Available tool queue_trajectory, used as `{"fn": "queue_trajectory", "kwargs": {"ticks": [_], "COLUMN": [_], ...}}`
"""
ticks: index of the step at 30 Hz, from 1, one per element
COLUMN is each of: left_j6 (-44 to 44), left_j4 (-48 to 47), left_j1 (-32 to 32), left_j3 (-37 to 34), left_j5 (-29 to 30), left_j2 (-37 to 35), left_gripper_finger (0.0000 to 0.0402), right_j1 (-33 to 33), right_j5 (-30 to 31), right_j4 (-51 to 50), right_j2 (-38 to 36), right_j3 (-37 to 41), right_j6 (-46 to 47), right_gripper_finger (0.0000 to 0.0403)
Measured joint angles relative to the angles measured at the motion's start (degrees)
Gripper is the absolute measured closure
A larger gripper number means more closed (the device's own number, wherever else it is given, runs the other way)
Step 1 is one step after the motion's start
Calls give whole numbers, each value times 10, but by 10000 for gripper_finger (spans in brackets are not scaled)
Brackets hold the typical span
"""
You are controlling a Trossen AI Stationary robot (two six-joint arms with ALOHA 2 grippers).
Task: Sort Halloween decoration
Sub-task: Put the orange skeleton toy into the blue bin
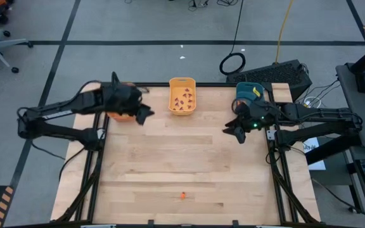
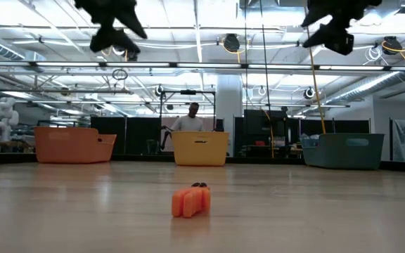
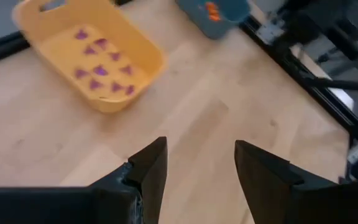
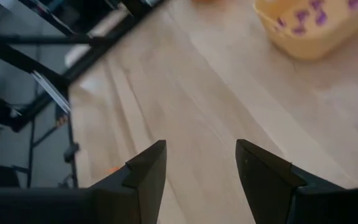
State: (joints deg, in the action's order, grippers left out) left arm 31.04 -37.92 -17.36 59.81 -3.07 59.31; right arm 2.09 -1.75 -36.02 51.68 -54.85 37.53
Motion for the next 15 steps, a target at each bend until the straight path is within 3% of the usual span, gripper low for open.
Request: {"fn": "queue_trajectory", "kwargs": {"ticks": [8,15], "left_j6": [93,129], "left_j4": [4,44], "left_j1": [190,300], "left_j3": [0,0], "left_j5": [120,202], "left_j2": [-2,27], "left_gripper_finger": [214,214], "right_j1": [-20,-67], "right_j5": [-4,-96], "right_j4": [118,163], "right_j2": [23,87], "right_j3": [0,0], "right_j6": [-28,-60], "right_gripper_finger": [225,225]}}
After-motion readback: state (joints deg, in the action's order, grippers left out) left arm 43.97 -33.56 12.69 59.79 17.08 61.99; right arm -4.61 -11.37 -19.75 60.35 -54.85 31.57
